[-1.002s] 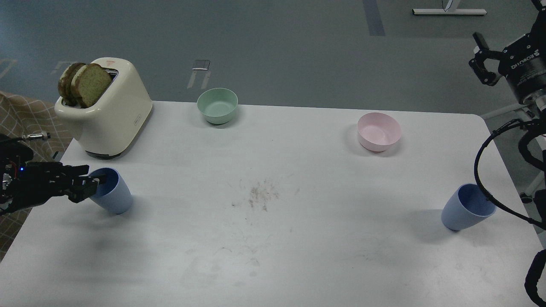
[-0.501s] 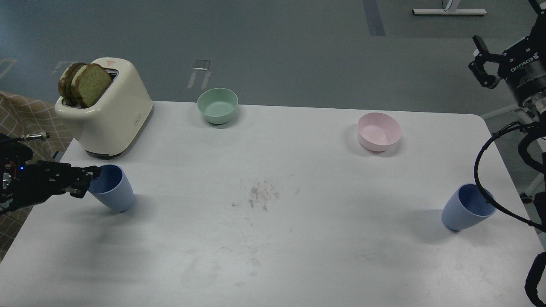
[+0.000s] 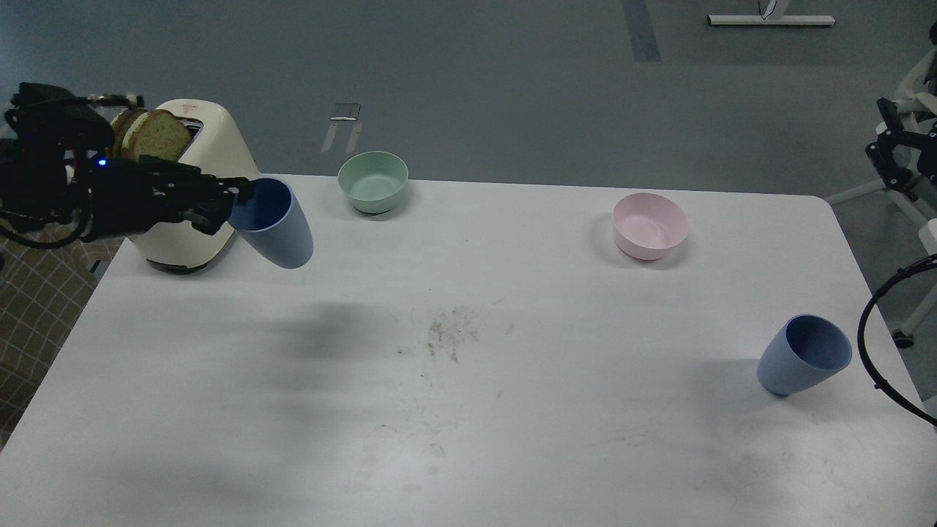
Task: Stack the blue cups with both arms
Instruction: 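Lift the blue cup with the left gripper and carry it to table center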
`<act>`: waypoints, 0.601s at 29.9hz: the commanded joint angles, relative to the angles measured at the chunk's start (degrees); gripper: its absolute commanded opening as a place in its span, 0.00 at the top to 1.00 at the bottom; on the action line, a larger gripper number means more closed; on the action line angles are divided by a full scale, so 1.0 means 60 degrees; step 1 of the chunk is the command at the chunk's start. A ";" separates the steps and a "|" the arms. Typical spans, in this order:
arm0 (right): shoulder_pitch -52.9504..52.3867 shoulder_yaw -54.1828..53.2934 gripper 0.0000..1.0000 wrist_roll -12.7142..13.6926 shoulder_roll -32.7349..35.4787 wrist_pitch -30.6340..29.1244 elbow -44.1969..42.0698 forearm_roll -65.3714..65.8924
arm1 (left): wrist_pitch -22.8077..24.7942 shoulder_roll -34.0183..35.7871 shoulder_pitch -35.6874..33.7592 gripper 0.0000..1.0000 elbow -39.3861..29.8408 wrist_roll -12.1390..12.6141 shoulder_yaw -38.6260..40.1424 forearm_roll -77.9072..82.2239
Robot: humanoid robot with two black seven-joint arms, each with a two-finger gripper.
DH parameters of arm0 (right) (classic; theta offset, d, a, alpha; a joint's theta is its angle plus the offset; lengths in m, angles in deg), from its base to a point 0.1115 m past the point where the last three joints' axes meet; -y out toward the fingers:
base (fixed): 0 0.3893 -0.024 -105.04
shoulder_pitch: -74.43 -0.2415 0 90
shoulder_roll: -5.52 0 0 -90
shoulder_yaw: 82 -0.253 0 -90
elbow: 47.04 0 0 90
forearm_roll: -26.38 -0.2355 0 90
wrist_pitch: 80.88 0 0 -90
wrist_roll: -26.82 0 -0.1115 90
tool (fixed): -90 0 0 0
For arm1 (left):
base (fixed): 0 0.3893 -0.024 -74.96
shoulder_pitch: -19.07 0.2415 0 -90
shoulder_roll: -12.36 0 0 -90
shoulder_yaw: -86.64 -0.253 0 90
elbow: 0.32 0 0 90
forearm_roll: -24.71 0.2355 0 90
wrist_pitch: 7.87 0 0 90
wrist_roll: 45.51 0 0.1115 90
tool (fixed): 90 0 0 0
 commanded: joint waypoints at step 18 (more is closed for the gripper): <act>0.1225 -0.0649 0.00 0.0013 0.0623 0.0000 0.0837 -0.0712 | 0.0588 -0.5427 -0.2369 1.00 0.1125 0.1448 -0.3150 0.1807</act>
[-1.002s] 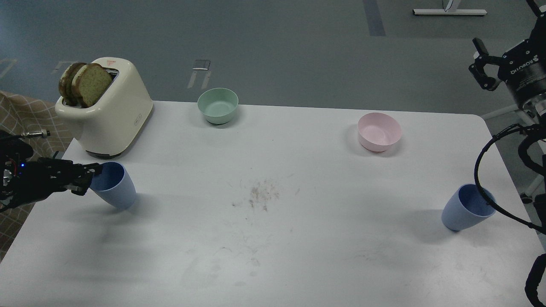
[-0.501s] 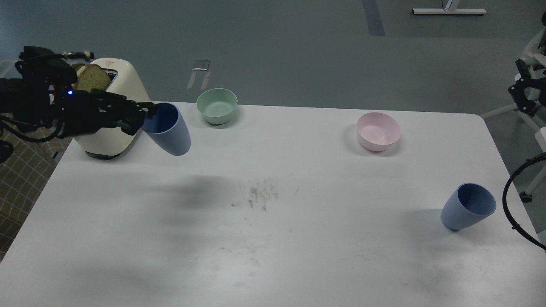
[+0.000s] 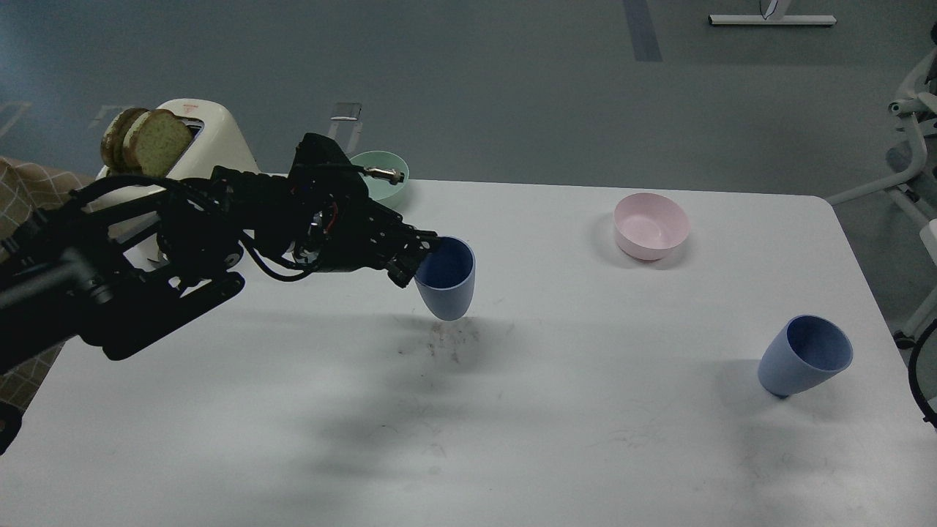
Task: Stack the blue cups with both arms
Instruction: 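Lift the blue cup with the left gripper and carry it to table center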
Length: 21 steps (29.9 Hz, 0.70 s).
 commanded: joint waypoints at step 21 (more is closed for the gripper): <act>0.0058 0.0045 0.00 0.0000 -0.0137 0.0000 -0.0019 -0.0072 | -0.0001 -0.1563 -0.0097 0.85 0.1482 0.0141 -0.0598 0.0423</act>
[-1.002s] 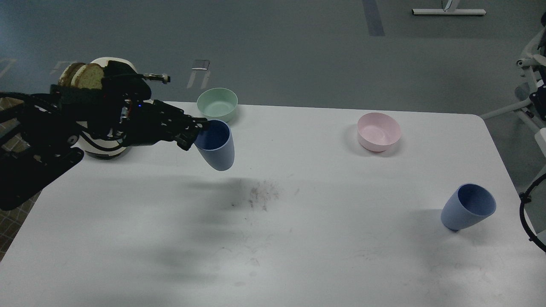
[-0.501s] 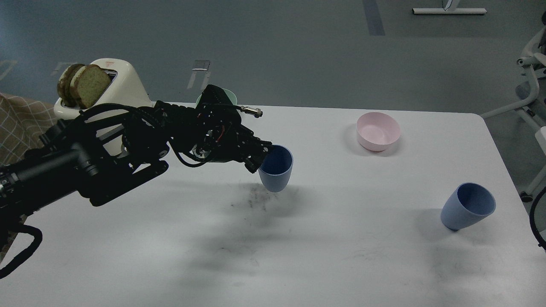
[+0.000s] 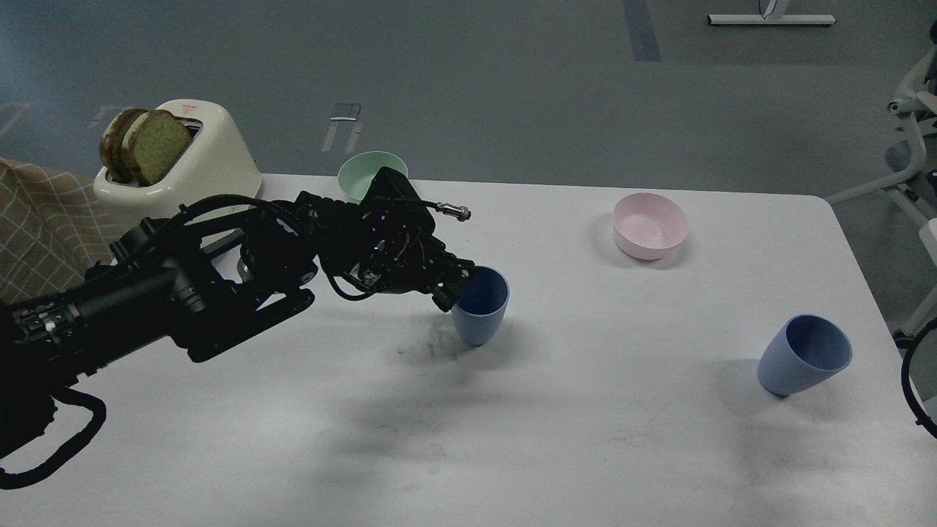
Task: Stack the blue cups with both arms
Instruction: 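Lift the blue cup with the left gripper and carry it to table center, then release the cup upright at center and withdraw the left arm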
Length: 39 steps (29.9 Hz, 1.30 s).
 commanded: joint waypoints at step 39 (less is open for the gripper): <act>0.1624 0.1349 0.00 -0.1488 0.4388 0.0000 0.4246 0.9590 | -0.1855 0.1639 0.2706 0.03 0.1843 -0.0165 0.8023 -1.6185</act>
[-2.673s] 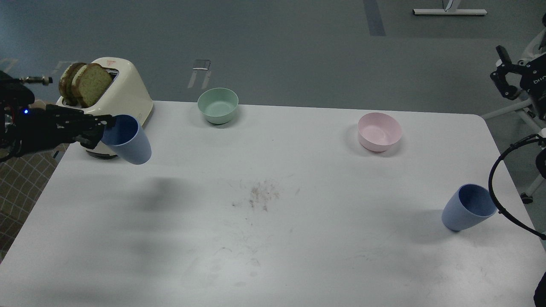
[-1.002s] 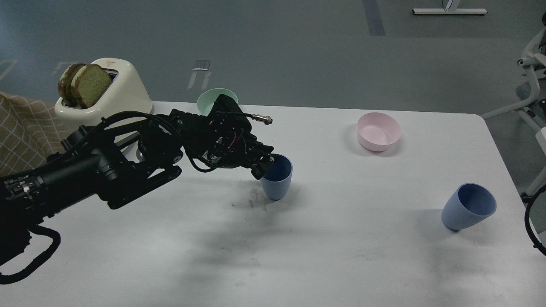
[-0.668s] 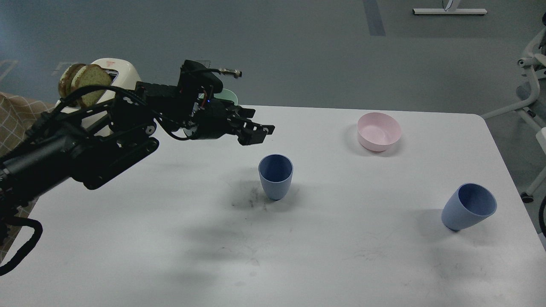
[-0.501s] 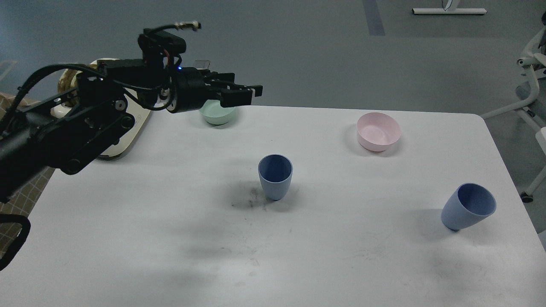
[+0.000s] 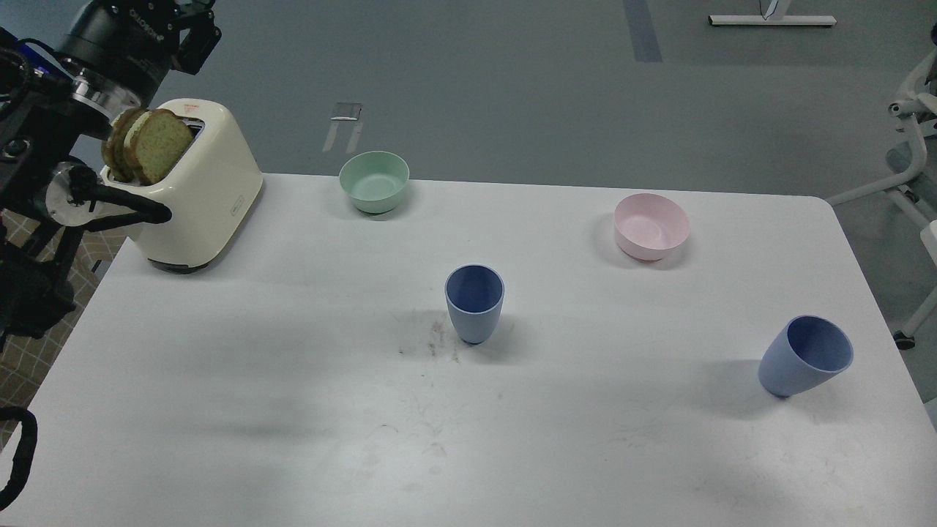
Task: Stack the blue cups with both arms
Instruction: 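Release the cup upright at center and withdraw the left arm, then reach the right gripper to the other blue cup and grasp it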
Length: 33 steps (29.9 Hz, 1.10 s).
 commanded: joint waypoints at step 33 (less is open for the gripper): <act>0.1142 0.5025 0.02 -0.1892 0.1189 0.0003 0.0735 0.7966 | 0.0141 -0.0214 0.0653 0.03 0.0317 0.0012 0.0037 -0.3080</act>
